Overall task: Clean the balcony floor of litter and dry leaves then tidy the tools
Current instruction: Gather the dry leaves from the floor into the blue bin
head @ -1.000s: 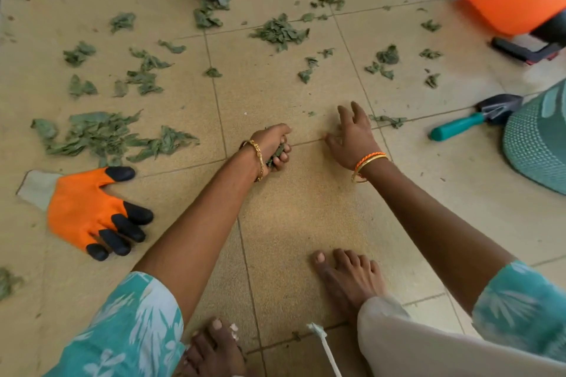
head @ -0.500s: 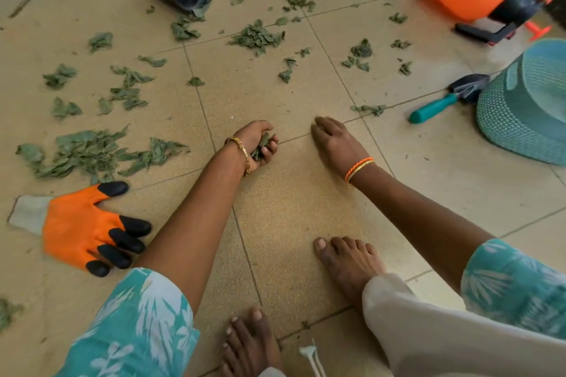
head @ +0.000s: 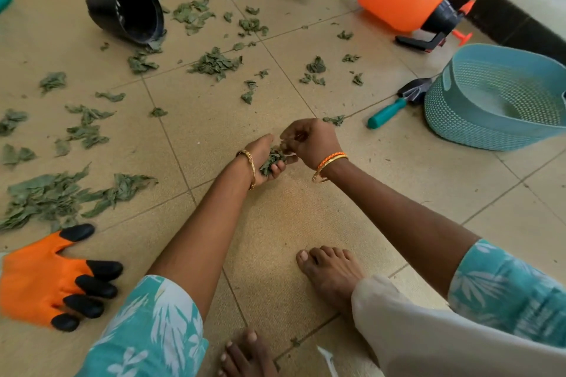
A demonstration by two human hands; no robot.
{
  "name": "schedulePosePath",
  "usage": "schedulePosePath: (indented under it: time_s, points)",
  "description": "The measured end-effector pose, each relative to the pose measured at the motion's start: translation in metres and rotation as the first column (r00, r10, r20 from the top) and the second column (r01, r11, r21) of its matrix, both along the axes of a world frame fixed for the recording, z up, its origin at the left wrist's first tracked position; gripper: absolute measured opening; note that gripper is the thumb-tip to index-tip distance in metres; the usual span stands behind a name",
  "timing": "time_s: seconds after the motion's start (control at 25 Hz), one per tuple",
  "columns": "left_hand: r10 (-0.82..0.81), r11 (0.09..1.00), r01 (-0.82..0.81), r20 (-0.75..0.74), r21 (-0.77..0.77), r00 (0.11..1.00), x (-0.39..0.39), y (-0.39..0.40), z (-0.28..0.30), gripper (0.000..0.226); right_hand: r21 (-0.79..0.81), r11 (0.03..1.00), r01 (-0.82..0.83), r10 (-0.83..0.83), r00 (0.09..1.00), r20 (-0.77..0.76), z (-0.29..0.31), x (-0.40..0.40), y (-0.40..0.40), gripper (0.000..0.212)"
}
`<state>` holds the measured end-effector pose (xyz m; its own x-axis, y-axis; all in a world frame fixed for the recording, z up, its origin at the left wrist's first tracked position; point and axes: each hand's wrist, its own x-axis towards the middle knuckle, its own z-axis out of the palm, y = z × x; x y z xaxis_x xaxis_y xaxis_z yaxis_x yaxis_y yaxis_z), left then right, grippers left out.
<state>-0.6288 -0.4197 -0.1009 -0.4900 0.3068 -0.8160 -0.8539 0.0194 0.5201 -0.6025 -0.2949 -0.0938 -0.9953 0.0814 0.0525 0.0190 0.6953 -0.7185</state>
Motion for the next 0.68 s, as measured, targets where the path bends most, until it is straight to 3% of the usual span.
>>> schedulePosePath:
  time_s: [0.12, 0.2, 0.28, 0.4, 0.52, 0.68]
  points:
    - [0.010, 0.999, -0.010, -0.013, 0.044, 1.000, 0.001, 0.011, 0.001, 0.046, -0.010, 1.000, -0.023, 0.024, 0.996, 0.089, 0.008, 0.003, -0.005, 0.035]
    - [0.058, 0.996, -0.057, -0.017, 0.066, 0.998, 0.000, 0.013, -0.001, 0.040, -0.067, 0.997, -0.037, 0.048, 0.983, 0.178, 0.013, -0.002, 0.004, 0.029]
    - [0.094, 0.994, -0.093, -0.016, 0.049, 0.995, -0.003, 0.011, -0.003, 0.039, -0.089, 0.994, 0.058, -0.042, 0.985, 0.169, 0.013, -0.012, 0.025, 0.021]
    - [0.111, 0.994, -0.112, -0.037, -0.010, 0.993, -0.010, 0.008, -0.005, 0.037, 0.230, 0.967, 0.113, -0.172, 0.952, 0.254, 0.001, -0.032, 0.063, 0.047]
    - [0.099, 0.992, -0.105, -0.083, -0.065, 0.992, -0.015, 0.007, -0.003, 0.034, 0.332, 0.943, 0.031, -0.175, 0.893, 0.414, -0.019, -0.040, 0.071, 0.058]
    - [0.099, 0.987, -0.111, -0.101, -0.119, 0.990, -0.022, 0.007, -0.004, 0.031, 0.428, 0.903, -0.036, -0.047, 0.982, 0.182, -0.047, -0.034, 0.045, 0.036]
